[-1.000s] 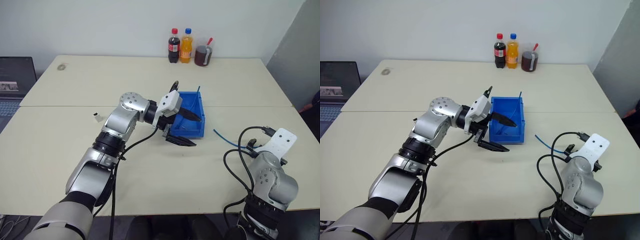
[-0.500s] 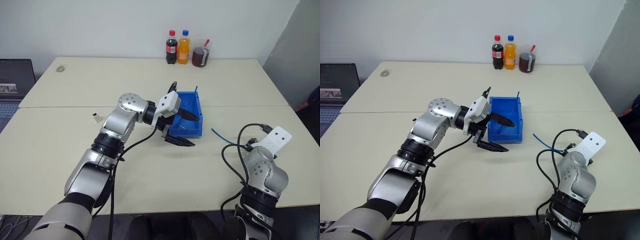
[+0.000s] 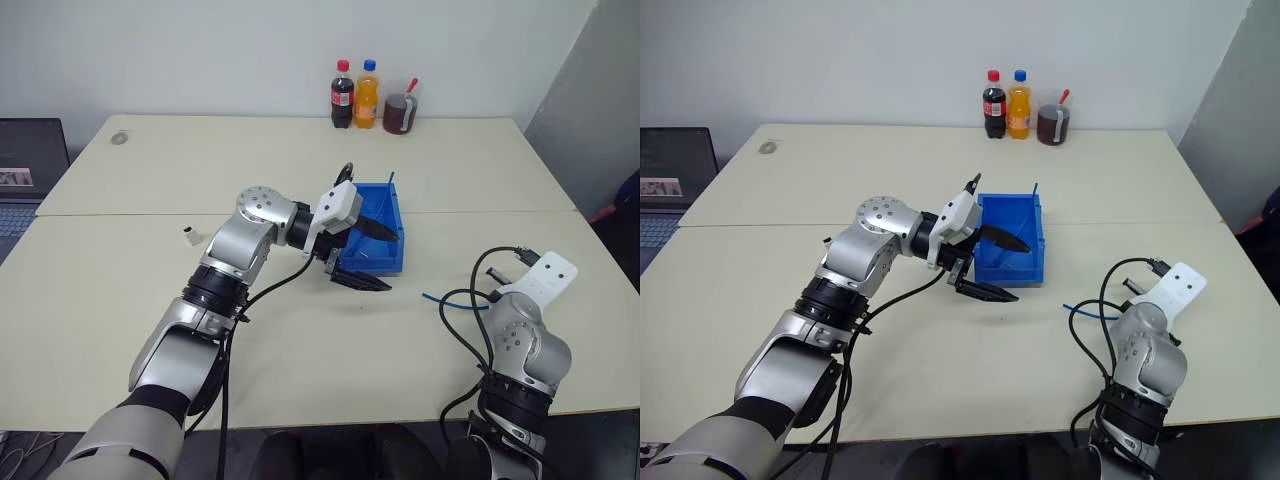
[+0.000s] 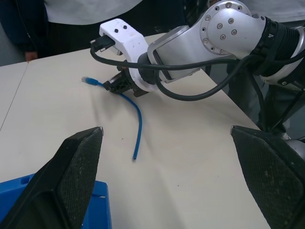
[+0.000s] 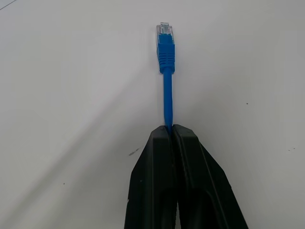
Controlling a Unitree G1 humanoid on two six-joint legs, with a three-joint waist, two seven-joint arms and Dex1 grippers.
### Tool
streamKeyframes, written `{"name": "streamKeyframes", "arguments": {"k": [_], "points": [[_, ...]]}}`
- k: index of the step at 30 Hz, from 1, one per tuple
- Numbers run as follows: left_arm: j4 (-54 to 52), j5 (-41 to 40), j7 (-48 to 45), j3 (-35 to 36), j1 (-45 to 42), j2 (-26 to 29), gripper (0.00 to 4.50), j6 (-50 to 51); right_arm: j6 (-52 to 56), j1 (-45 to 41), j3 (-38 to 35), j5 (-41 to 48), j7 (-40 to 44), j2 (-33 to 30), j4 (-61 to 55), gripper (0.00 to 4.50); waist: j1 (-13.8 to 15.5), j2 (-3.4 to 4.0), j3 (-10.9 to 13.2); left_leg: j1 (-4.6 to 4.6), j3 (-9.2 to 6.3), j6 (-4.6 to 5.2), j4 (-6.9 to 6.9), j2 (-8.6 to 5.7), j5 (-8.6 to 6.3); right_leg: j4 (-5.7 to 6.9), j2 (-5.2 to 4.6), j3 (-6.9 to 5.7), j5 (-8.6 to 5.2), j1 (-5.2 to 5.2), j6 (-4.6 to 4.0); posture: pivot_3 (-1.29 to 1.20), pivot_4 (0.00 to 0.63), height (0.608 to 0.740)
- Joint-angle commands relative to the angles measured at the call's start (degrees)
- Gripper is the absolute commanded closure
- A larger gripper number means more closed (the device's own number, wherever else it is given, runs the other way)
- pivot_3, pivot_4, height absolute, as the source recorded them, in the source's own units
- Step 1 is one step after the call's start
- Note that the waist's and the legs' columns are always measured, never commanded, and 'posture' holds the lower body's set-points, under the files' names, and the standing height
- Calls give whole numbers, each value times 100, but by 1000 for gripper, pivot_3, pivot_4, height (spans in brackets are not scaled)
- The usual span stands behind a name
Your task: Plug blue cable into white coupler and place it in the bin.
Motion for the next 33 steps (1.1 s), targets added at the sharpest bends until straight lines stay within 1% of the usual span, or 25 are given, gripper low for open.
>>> {"name": "streamKeyframes", "arguments": {"k": [1,2,4,6,8,10,11,12,13,14,15,17,18,19,20,21,22,23,24,25,28,31,33], "points": [[-292,-68,-4,167,-33,21,0,36,397,372,269,-21,414,-319,-321,4476,0,0,0,0,-2,0,-1,0,0,0,0,-3,0,0,0,0,150,740],[-342,-86,-27,190,-8,72,0,54,571,574,412,57,760,-605,-575,4476,0,0,0,-1,-2,0,-1,0,0,0,0,-3,0,0,0,0,150,740],[-457,-121,-133,255,73,280,0,107,918,1133,712,332,1719,-1450,-1214,4476,19,3,2,-3,-1,0,-2,-1,0,-3,0,-2,-1,0,0,0,150,740],[-532,-120,-333,307,196,597,0,93,1054,1813,1039,705,2943,-2620,-1819,4476,33,28,15,-7,2,0,-3,-5,-1,-9,-2,1,-3,0,4,0,150,740],[-566,-103,-476,359,326,911,0,65,684,2573,1232,974,4269,-3891,-2297,4476,33,44,26,-6,3,3,-4,-10,-3,-16,-6,12,-5,0,8,0,150,740],[-718,-189,-498,468,483,1142,0,199,-30,3290,1254,1122,5513,-4874,-2567,4476,8,45,30,-2,6,4,-5,-9,-3,-20,-4,9,-7,1,10,0,150,740],[-861,-283,-486,543,594,1249,0,336,-394,3575,1161,1219,6064,-5207,-2642,4476,-1,39,34,0,0,4,-3,-6,-3,-19,2,1,-21,6,35,0,150,740],[-1046,-366,-441,656,772,1373,0,437,-737,3780,1078,1340,6635,-5509,-2721,4476,-7,36,35,5,-4,5,0,-2,-3,-15,6,-1,-22,9,37,0,150,740],[-1204,-419,-373,775,956,1467,0,500,-997,3859,1030,1439,7035,-5706,-2755,4476,-15,35,37,7,-9,5,2,1,-3,-10,11,-4,-22,11,37,0,150,740],[-1383,-467,-263,920,1215,1584,0,572,-1156,3762,1100,1545,7325,-5857,-2744,4476,-38,35,37,11,-9,4,3,0,-3,-5,11,-2,-22,12,37,0,150,740],[-1539,-497,-171,1048,1463,1689,0,590,-1321,3601,1238,1602,7546,-5963,-2699,4476,-71,35,40,14,-9,4,4,3,-3,-2,13,-1,-22,15,37,0,150,740],[-1827,-473,43,1318,2105,1944,0,543,-1614,3003,1807,1596,7830,-6022,-2487,4476,-130,23,46,39,-10,4,3,5,-3,2,13,16,-22,28,38,0,150,740],[-1912,-372,199,1452,2445,2034,0,353,-1732,2670,2140,1536,7933,-5979,-2342,4476,-175,13,52,45,-9,4,3,6,-3,2,13,17,-22,29,38,0,150,740],[-2084,-322,307,1618,2902,2159,0,210,-1913,2285,2577,1363,8055,-5899,-2130,4476,-190,3,65,52,-8,4,1,8,-3,2,12,22,-19,31,38,0,150,740],[-2209,-304,382,1722,3204,2241,0,114,-2044,2036,2866,1240,8137,-5846,-1973,4476,-207,-6,78,76,-7,4,0,10,-3,2,17,30,-11,44,34,0,150,740],[-2404,-350,499,1842,3502,2301,0,157,-2218,1799,3127,1092,8203,-5783,-1784,4476,-187,-20,101,99,-8,4,-2,7,-3,1,15,36,-10,67,36,0,150,740],[-2803,-440,668,2093,4063,2351,0,228,-2366,1438,3500,954,8295,-5588,-1509,4476,-129,-49,127,110,-13,4,1,8,-3,-2,6,35,-11,85,35,0,150,740],[-3225,-532,849,2358,4637,2359,0,304,-2527,1091,3851,789,8330,-5358,-1223,4476,-126,-55,129,99,-12,3,5,11,-2,-2,0,20,-11,85,34,0,150,740],[-3539,-596,1001,2520,5013,2362,0,380,-2660,840,4076,679,8374,-5207,-988,4476,-133,-63,129,98,-12,3,5,12,-1,-2,-5,16,-11,81,34,0,150,740],[-4044,-664,1354,2823,5628,2212,0,522,-2867,481,4454,438,8414,-4906,-570,4476,-130,-59,131,97,-10,3,5,18,-2,-8,-9,27,-11,84,34,0,150,740],[-5047,-836,2211,3387,6797,1807,0,867,-3525,-99,5181,-153,8524,-4352,407,4476,-126,-62,134,89,-2,5,3,18,-3,-15,-41,35,-14,81,42,0,150,740],[-5778,-910,2798,3767,7776,1422,0,1044,-4340,-378,5660,-648,8655,-4020,1200,4476,15,-63,135,89,-7,12,2,11,-8,-25,-59,28,-7,90,29,0,150,740],[-6092,-892,3149,3876,8183,1182,0,1065,-4693,-479,5878,-830,8743,-3859,1552,4476,62,-61,135,90,-16,14,1,8,-9,-29,-59,14,-7,94,27,0,150,740]]}}
